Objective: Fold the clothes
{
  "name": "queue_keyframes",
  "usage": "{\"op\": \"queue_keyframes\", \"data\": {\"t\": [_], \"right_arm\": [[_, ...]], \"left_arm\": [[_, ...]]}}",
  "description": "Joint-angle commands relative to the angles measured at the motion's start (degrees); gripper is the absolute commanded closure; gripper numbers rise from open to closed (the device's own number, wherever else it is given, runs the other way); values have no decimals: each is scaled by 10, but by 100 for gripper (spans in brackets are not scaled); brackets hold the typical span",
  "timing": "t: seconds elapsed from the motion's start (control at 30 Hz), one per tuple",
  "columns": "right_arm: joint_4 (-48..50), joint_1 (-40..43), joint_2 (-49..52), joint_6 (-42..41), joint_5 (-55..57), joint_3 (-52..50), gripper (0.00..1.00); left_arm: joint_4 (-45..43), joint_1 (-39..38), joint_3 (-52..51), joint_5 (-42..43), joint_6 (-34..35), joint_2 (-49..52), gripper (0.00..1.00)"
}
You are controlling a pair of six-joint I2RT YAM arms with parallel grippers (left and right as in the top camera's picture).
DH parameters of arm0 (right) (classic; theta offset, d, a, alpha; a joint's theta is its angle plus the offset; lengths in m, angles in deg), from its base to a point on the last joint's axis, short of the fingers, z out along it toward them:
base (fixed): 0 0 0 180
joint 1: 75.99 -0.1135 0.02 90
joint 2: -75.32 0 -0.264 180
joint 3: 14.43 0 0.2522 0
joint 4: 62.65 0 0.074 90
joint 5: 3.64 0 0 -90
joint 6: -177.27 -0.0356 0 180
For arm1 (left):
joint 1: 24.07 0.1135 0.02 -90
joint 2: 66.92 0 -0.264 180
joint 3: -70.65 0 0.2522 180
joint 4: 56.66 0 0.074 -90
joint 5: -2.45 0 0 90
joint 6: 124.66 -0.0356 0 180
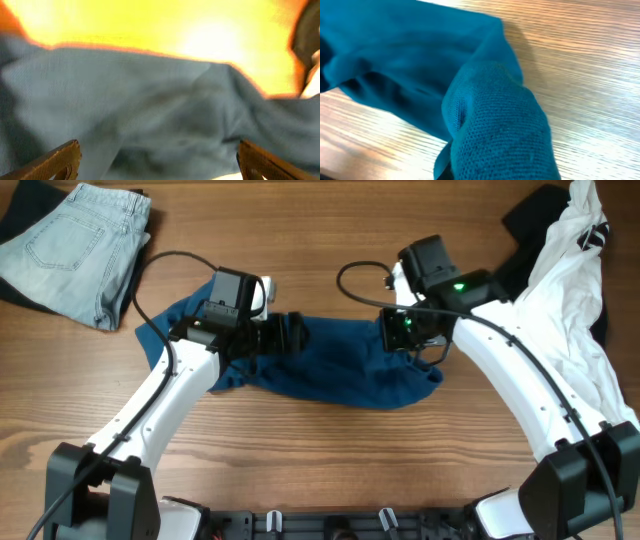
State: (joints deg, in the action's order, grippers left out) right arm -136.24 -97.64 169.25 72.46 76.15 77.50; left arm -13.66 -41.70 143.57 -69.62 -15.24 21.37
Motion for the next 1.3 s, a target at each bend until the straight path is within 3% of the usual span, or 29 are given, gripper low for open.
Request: {"op": "queue_keyframes", "data": {"t": [0.0,0.37,0.6,1.27], "right_arm": [[2,-20,-11,-27,-25,12,96],[18,-27,-11,-49,-47,12,95],[64,-30,-2,-46,-61,12,96],[152,-71,101,-30,-15,17,96]], "left_arm": [[-45,9,-1,7,44,2,0],[32,194,-1,-40,54,2,0],[51,313,-1,48,50,2,0],[79,324,-1,78,50,1,0]]}}
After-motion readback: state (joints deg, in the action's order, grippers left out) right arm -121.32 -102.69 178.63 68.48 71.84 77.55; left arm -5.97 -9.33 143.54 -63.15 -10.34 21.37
